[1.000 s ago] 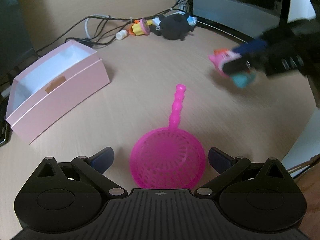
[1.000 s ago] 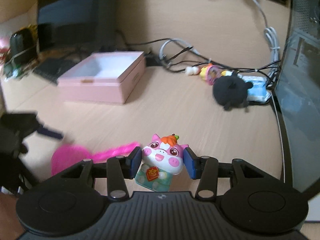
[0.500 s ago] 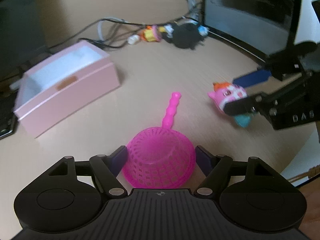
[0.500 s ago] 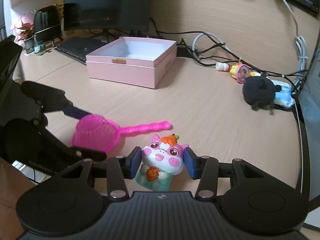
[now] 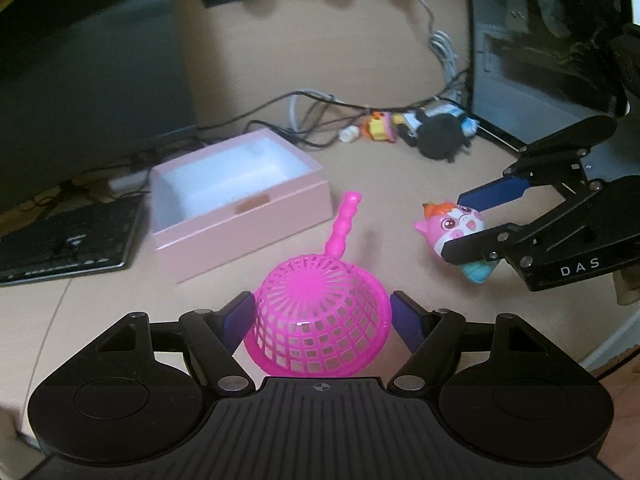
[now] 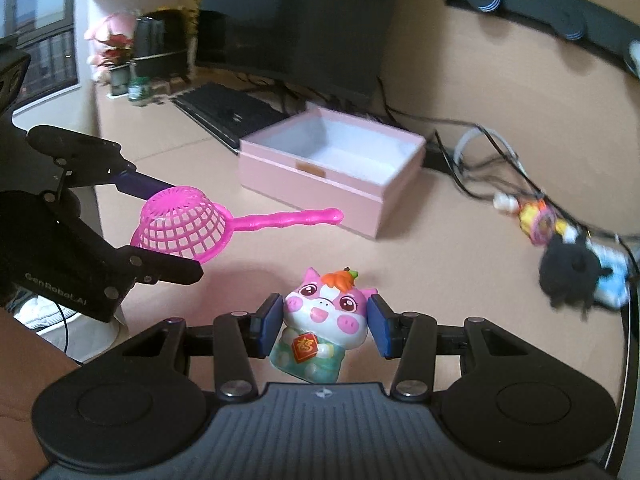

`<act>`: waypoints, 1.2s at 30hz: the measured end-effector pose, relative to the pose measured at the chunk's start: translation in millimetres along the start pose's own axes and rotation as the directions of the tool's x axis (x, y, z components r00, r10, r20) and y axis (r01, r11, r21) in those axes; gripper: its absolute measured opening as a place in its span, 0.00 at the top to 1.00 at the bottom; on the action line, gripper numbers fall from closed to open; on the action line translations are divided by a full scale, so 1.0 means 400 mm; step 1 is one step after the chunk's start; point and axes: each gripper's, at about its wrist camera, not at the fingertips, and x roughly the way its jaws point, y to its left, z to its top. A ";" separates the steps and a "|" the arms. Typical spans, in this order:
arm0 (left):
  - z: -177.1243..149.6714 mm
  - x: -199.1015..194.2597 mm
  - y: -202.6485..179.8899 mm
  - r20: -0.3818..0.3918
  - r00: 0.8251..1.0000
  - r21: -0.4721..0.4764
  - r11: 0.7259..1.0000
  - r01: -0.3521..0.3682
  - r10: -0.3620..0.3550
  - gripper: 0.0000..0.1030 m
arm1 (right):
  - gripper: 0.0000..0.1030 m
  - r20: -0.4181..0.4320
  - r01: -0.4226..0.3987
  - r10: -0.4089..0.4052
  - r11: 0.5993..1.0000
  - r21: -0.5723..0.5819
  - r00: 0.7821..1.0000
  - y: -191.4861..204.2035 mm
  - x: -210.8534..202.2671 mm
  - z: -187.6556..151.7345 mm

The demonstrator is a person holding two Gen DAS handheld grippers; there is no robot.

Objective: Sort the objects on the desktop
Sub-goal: 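Carry strainer and cow into the pink box and open both grippers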

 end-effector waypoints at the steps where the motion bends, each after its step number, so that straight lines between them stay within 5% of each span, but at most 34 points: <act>1: -0.002 -0.002 0.003 -0.001 1.000 -0.003 1.000 -0.002 0.002 0.23 | 0.56 0.006 -0.005 0.005 1.000 -0.008 1.000 0.002 0.001 0.006; 12: 0.017 -0.003 0.089 0.012 0.996 -0.051 0.995 -0.085 0.086 0.23 | 0.56 0.043 -0.014 0.015 1.000 -0.019 0.999 0.002 0.037 0.065; 20: 0.195 0.104 0.247 0.168 0.972 -0.119 0.982 -0.145 0.164 0.23 | 0.55 0.226 0.055 -0.076 0.994 0.097 0.971 -0.101 0.138 0.288; 21: 0.217 0.125 0.268 0.186 0.967 -0.132 0.980 -0.149 0.172 0.22 | 0.53 0.259 0.047 -0.078 0.991 0.124 0.963 -0.119 0.157 0.312; 23: 0.251 0.178 0.306 0.182 0.972 -0.141 0.982 -0.125 0.150 0.07 | 0.27 0.294 0.018 -0.063 0.988 0.153 0.954 -0.150 0.201 0.350; 26: 0.252 0.244 0.338 0.115 0.977 -0.183 0.971 -0.156 0.179 0.06 | 0.27 0.257 0.064 -0.100 0.988 0.144 0.961 -0.158 0.255 0.355; 31: 0.175 0.240 0.312 0.055 0.988 -0.196 0.972 -0.129 0.143 0.03 | 0.27 0.119 0.152 -0.177 0.969 0.193 0.977 -0.183 0.293 0.240; 36: 0.114 0.215 0.264 0.023 0.998 -0.175 0.983 -0.060 0.065 0.02 | 0.28 -0.027 0.348 -0.352 0.906 0.241 0.936 -0.272 0.340 0.162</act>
